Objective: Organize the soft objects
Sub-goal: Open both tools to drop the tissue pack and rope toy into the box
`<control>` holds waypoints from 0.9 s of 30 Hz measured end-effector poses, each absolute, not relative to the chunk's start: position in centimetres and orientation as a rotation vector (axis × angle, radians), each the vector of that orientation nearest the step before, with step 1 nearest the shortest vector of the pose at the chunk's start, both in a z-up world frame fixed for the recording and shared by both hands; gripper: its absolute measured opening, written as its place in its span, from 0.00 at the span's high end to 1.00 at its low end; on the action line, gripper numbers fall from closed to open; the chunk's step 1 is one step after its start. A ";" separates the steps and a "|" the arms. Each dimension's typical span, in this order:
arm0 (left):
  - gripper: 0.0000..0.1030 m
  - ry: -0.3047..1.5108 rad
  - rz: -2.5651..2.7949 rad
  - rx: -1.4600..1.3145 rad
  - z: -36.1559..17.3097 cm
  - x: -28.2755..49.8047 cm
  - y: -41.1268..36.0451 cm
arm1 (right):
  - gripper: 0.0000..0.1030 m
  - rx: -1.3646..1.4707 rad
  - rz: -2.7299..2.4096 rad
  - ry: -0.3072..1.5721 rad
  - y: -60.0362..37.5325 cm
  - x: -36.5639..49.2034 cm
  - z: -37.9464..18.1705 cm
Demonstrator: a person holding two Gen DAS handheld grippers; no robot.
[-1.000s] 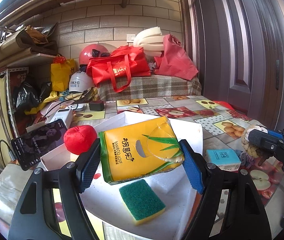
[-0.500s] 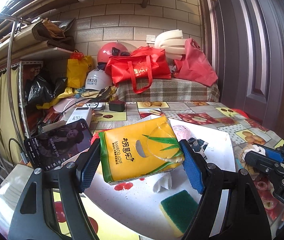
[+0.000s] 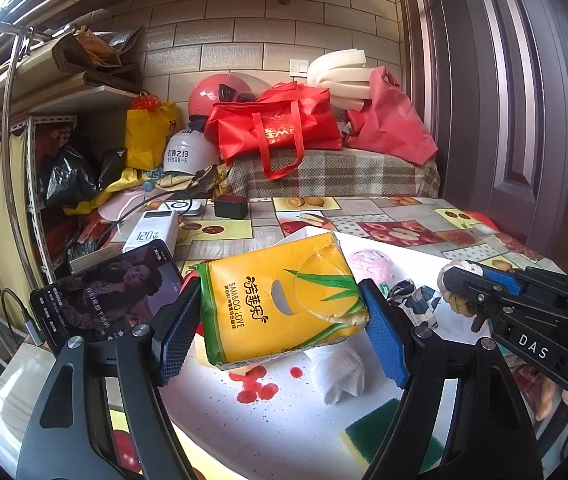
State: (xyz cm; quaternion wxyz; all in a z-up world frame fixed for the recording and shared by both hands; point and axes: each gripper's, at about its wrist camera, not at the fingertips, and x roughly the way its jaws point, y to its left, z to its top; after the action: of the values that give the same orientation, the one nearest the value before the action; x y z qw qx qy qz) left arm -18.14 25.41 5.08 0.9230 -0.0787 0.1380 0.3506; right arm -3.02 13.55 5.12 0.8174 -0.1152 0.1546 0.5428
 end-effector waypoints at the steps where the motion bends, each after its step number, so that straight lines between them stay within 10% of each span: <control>1: 0.25 0.288 0.717 -0.162 5.1 -17.9 25.6 | 0.83 -0.248 1.147 0.331 14.0 -2.8 5.1; 20: 0.24 0.319 0.673 -0.151 5.0 -17.2 25.7 | 0.81 -0.243 1.082 0.398 17.0 -0.4 5.0; 21: 0.22 0.318 0.678 -0.146 5.1 -17.1 25.5 | 0.74 -0.243 1.084 0.396 17.0 -0.4 5.0; 24: 0.04 0.305 0.720 -0.128 5.1 -17.2 25.2 | 0.09 -0.246 1.071 0.364 16.8 -0.9 5.1; 27: 0.00 0.293 0.729 -0.095 5.2 -17.2 24.6 | 0.00 -0.263 1.074 0.300 16.5 -1.9 5.4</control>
State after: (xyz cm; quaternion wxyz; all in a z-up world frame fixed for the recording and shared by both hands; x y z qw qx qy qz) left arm -17.25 24.61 5.21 0.9227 -0.0462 0.1427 0.3552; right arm -1.87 16.55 5.40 0.8403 -0.1244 0.1421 0.5081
